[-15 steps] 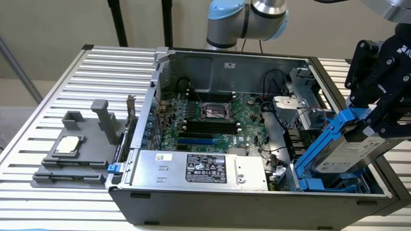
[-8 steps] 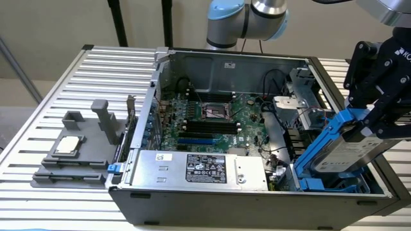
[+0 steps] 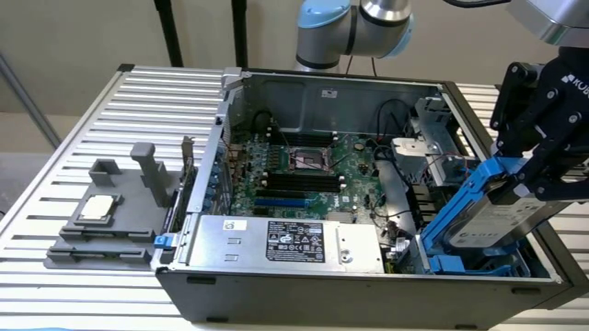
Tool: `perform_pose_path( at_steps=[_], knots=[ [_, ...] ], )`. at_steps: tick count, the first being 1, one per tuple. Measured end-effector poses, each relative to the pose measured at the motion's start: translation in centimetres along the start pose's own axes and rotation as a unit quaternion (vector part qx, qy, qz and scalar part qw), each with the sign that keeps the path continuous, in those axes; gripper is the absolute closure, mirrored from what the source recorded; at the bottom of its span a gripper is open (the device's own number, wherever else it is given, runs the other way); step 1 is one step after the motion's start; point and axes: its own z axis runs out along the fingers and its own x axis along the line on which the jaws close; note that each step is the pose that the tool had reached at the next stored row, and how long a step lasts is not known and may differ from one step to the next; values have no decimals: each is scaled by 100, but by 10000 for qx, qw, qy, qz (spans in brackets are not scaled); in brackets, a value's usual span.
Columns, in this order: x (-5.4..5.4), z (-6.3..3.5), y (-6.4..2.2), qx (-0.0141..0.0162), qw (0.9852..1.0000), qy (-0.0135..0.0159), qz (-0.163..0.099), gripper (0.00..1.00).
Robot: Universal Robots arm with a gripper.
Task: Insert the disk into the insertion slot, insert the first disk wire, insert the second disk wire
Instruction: 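Insert the disk into the insertion slot, then insert the first disk wire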
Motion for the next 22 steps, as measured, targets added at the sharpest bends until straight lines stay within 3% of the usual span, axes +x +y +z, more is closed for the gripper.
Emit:
perform_pose_path(
  at_steps=[8, 9, 11, 12, 22],
  knots=[
    [3, 42, -2, 0, 10000, -21, -2, 66],
    [3, 44, -2, 0, 10000, -22, -1, 60],
    [3, 46, -2, 1, 10000, -24, -1, 60],
    [4, 47, -2, 1, 10000, -26, -1, 53],
    [4, 47, -2, 1, 10000, -27, -1, 53]
  ],
)
